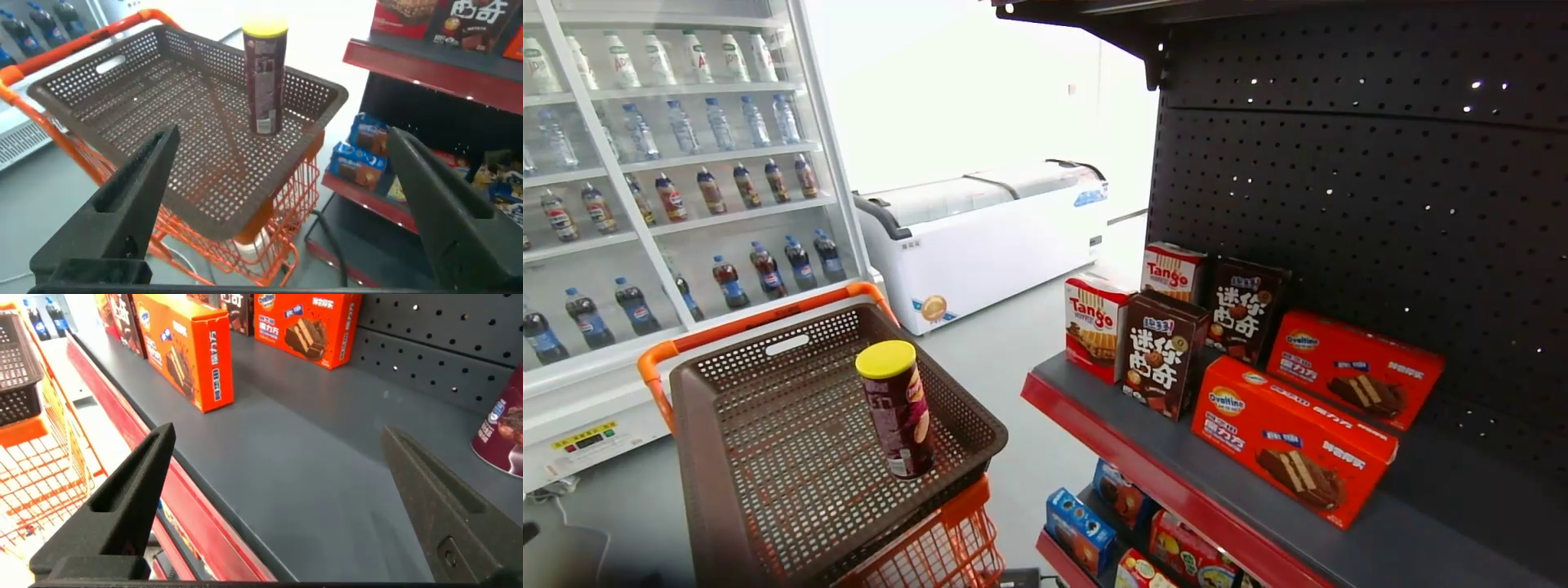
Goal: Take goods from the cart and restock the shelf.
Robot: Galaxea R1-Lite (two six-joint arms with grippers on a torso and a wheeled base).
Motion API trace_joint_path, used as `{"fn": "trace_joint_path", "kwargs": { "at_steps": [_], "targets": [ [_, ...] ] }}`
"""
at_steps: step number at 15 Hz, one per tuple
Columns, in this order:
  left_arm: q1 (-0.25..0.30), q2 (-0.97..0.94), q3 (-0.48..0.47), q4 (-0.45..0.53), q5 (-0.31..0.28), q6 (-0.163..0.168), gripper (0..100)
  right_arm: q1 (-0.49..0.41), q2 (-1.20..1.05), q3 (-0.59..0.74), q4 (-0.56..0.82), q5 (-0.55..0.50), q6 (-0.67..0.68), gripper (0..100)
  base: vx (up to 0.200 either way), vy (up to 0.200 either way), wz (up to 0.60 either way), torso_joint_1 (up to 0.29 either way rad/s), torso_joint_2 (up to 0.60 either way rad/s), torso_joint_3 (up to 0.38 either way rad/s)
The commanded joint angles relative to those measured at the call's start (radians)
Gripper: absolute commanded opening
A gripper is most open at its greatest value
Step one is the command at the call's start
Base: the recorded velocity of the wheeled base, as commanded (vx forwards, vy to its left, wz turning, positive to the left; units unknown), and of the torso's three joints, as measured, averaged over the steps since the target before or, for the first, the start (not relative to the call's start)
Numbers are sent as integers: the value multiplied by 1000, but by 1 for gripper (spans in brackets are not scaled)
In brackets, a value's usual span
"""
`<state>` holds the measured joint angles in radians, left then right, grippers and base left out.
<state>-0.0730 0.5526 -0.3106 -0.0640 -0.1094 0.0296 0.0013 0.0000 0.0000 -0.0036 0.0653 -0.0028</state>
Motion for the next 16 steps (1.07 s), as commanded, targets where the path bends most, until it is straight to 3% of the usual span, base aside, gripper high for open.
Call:
{"fn": "trace_joint_path", "kwargs": {
  "at_steps": [1, 3, 4, 5, 9, 11, 16],
  "targets": [
    [-10, 590, -114, -267, 0, 33, 100, 0, 0, 0, 1, 1, 0, 100, 0, 0, 0, 0, 0, 0],
    [39, 733, -120, -418, -1, 75, 100, 0, 0, 0, 1, 1, 0, 100, 0, 0, 0, 0, 0, 0],
    [39, 733, -120, -418, -1, 75, 100, 0, 0, 0, 1, 1, 0, 100, 0, 0, 0, 0, 0, 0],
    [78, 886, -188, -528, -6, 133, 100, 0, 0, 0, 1, 1, 0, 100, 0, 0, 0, 0, 0, 0],
    [42, 1023, -203, -576, -44, 138, 100, 0, 0, 0, 1, 1, 0, 100, 0, 0, 0, 0, 0, 0],
    [-13, 1081, -196, -631, -44, 130, 100, 0, 0, 0, 1, 1, 0, 100, 0, 0, 0, 0, 0, 0],
    [-27, 1202, -186, -770, -29, 133, 100, 0, 0, 0, 1, 1, 1, 100, 0, 0, 0, 0, 0, 0]
  ]
}}
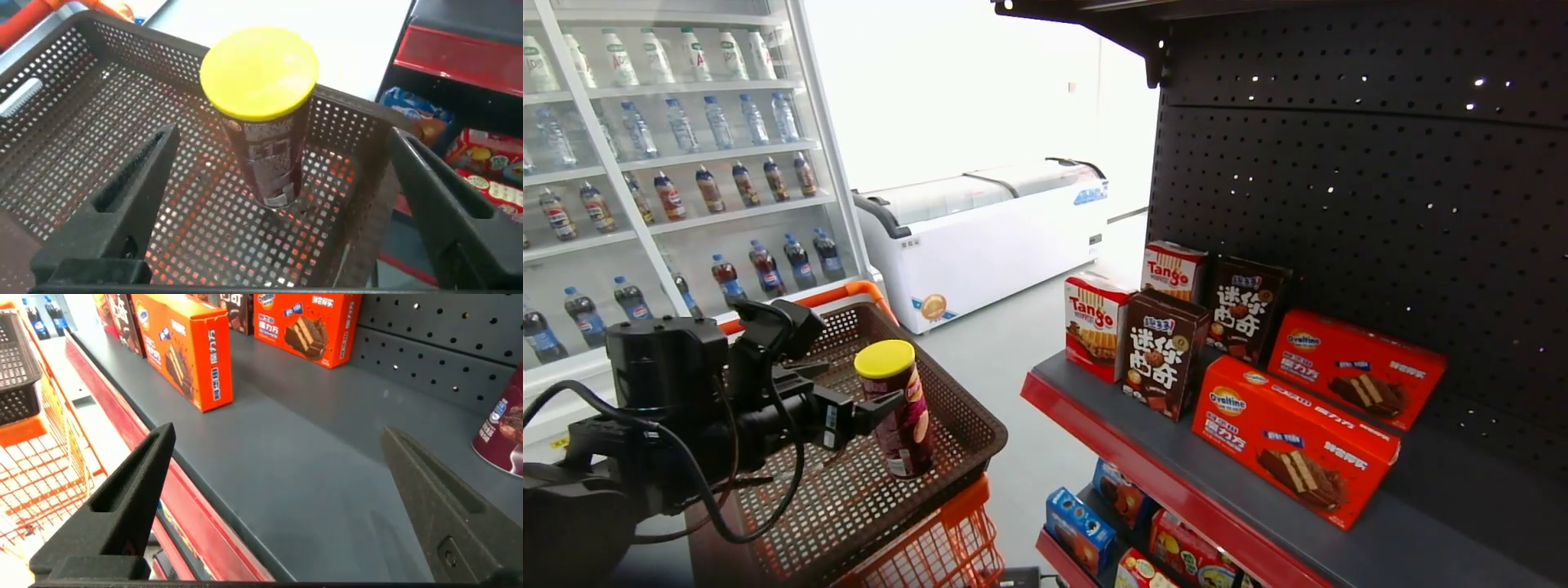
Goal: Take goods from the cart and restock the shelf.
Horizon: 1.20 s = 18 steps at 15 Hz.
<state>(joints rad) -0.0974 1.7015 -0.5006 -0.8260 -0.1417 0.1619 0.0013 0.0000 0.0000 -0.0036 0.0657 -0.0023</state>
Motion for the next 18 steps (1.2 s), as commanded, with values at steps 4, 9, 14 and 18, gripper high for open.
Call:
{"fn": "trace_joint_path", "kwargs": {
  "at_steps": [4, 9, 14, 18],
  "targets": [
    [-4, 124, 100, -174, 5, 7, 100, 0, 0, 0, 1, 0, -1, 100, 0, 0, 0, 0, 0, 0],
    [2, 253, 160, -397, 8, -2, 100, 0, 0, 0, -1, 0, -1, 100, 0, 0, 0, 0, 0, 0],
    [2, 388, 131, -565, 8, -5, 100, 0, 0, 0, 1, 0, -1, 100, 0, 0, 0, 0, 0, 0],
    [15, 446, 117, -590, 8, -5, 100, 0, 0, 0, 1, 0, -1, 100, 0, 0, 0, 0, 0, 0]
  ]
}}
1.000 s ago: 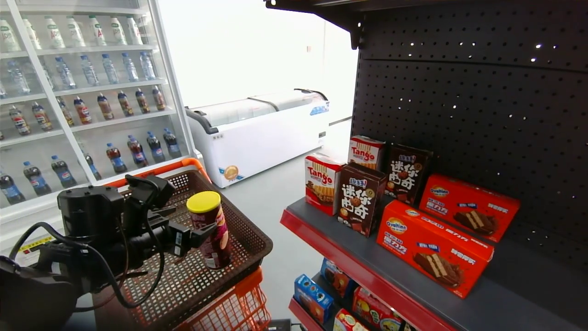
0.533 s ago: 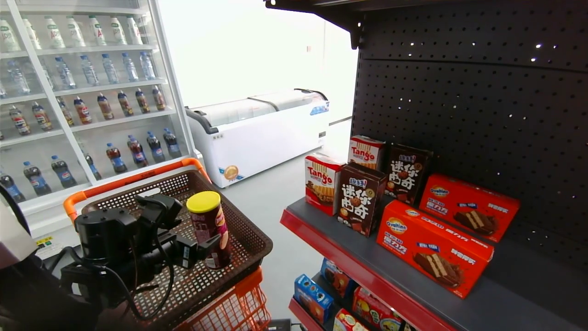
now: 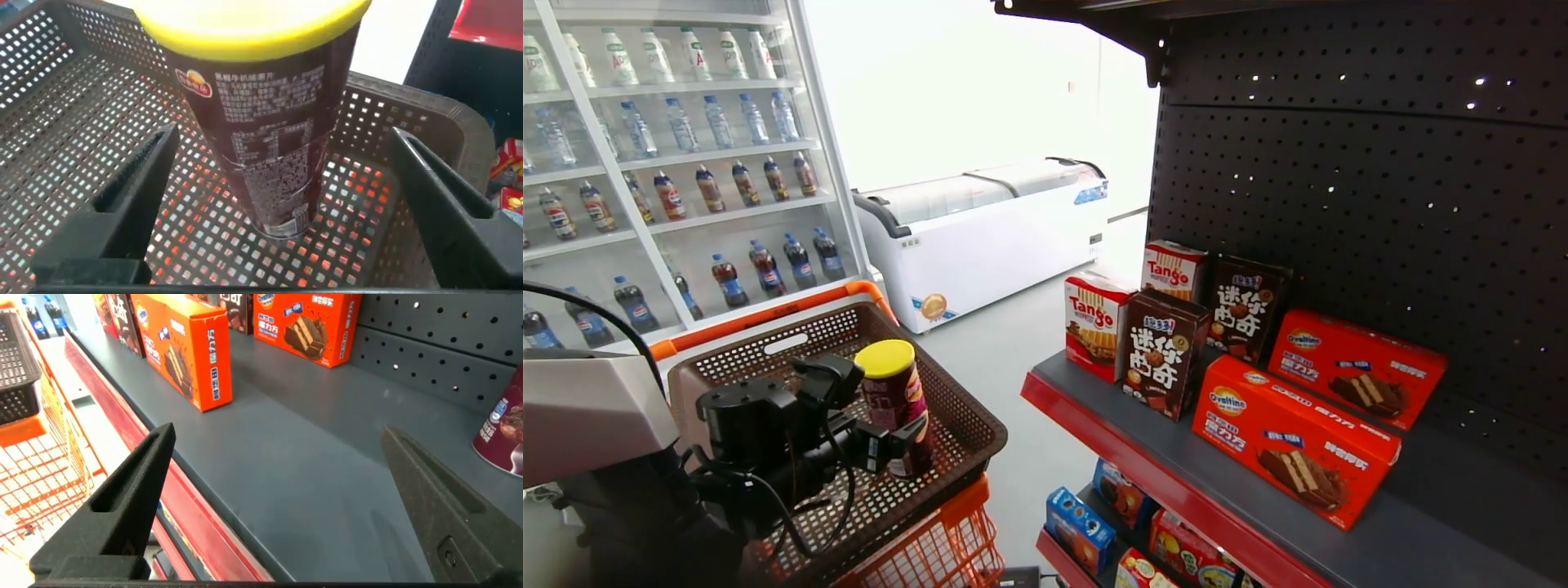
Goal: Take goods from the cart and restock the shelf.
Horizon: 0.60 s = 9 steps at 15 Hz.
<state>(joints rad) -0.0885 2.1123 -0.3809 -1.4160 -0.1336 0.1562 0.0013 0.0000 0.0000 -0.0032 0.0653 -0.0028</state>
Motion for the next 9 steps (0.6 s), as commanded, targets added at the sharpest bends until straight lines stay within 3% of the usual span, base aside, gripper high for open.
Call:
{"fn": "trace_joint_path", "kwargs": {
  "at_steps": [1, 5, 9],
  "targets": [
    [6, 40, -7, -1, 0, 0, 100, 0, 0, 0, 0, 1, 0, 100, 0, 0, 0, 0, 0, 0],
    [4, 100, -75, -44, 0, -3, 100, 0, 0, 0, -1, 1, 0, 100, 0, 0, 0, 0, 0, 0],
    [4, 127, -78, -47, 2, -3, 100, 0, 0, 0, -1, 1, 0, 100, 0, 0, 0, 0, 0, 0]
  ]
}}
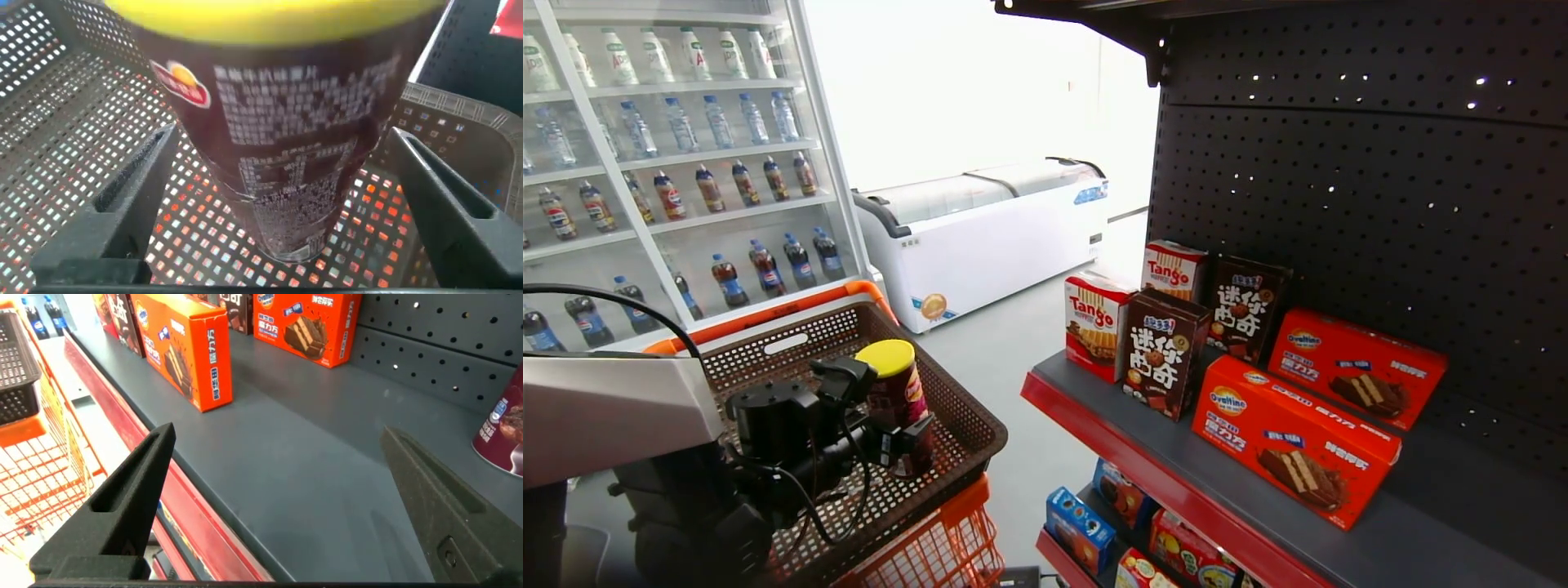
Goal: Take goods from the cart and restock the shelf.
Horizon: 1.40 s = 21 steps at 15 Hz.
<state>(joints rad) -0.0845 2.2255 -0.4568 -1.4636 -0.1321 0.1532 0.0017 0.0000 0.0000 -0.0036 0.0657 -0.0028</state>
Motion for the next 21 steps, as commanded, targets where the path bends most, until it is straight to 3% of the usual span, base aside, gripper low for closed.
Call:
{"fn": "trace_joint_path", "kwargs": {
  "at_steps": [1, 5, 6, 14, 16, 19, 21],
  "targets": [
    [0, 17, -13, -1, 0, 0, 100, 0, 0, 0, -1, 0, 0, 100, 0, 0, 0, 0, 0, 0],
    [0, 46, -49, -12, -1, 0, 100, 0, 0, 0, 1, 0, 0, 100, 0, 0, 0, 0, 0, 0],
    [-1, 49, -54, -18, -1, 0, 0, 0, 0, 0, -1, 0, 0, 100, 0, 0, 0, 0, 0, 0],
    [-38, 20, -89, 16, 88, 20, 0, 0, 0, 0, 1, 0, 0, 100, 0, 0, 0, 0, 0, 0],
    [-44, -47, -108, 95, 92, 20, 0, 0, 0, 0, -1, 0, 1, 100, 0, 0, 0, 0, 0, 0],
    [-97, -195, -200, 296, 91, -9, 0, 0, 0, 0, -1, 0, 0, 100, 0, 0, 0, 0, 0, 0],
    [-129, -302, -218, 396, 83, -3, 0, 0, 0, 0, -1, 0, 0, 100, 0, 0, 0, 0, 0, 0]
  ]
}}
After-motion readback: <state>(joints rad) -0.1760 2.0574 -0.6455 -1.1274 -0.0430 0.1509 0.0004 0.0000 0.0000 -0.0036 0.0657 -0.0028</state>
